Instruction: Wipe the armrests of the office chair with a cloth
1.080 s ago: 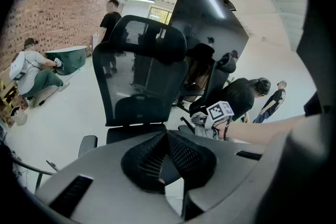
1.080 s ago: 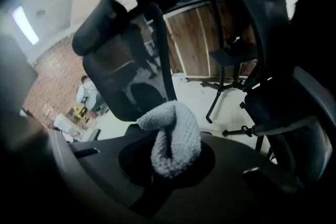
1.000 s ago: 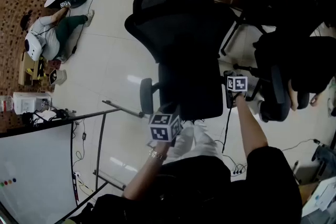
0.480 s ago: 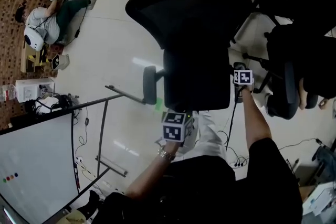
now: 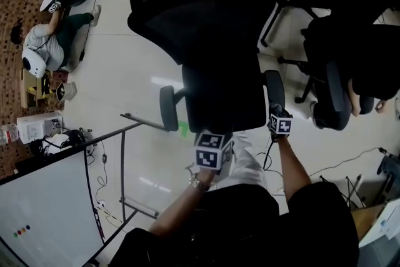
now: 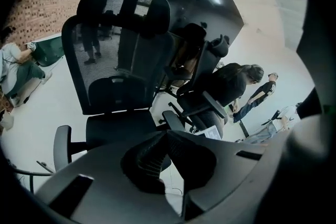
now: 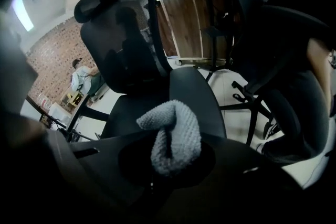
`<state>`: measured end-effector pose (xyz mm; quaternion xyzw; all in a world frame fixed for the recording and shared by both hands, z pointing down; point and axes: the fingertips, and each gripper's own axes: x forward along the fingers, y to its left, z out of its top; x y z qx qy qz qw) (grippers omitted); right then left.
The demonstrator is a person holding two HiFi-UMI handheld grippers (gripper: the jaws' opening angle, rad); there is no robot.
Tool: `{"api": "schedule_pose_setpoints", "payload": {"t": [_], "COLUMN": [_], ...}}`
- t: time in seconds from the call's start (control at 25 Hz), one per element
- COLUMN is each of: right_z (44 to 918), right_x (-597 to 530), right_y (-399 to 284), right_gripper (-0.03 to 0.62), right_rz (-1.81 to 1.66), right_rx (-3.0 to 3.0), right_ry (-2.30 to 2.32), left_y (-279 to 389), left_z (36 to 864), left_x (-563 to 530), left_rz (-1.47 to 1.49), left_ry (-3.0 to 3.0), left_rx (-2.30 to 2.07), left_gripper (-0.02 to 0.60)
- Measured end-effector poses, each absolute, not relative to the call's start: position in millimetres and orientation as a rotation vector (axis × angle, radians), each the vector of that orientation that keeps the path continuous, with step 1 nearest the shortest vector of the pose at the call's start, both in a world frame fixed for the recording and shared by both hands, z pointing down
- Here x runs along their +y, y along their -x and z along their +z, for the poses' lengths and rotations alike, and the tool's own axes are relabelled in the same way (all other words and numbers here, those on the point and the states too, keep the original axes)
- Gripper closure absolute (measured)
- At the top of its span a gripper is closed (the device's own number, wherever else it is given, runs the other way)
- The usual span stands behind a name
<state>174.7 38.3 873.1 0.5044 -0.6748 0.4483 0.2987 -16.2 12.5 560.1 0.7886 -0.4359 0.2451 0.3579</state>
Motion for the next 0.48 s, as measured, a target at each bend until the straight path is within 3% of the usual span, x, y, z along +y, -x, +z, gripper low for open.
{"api": "schedule_pose_setpoints", "payload": {"t": [0.24,0.48], "right_z": [868,830], "right_x": [80,-44], "right_y": [-170,-162], "right_gripper": [0.572,0.572], "right_rz": [1.171,1.010], "right_rx": [-1.784,-1.925], "right_ry": [-1.176,-1.266], "left_y": [12,26], "left_z": [565,566], "left_x": [20,22], "left_rz": [0.670,0.673], "left_ry": [-2.029,-2.009], "left_rx": [-1.109,-1.143], "left_gripper": [0.586,0.586]}}
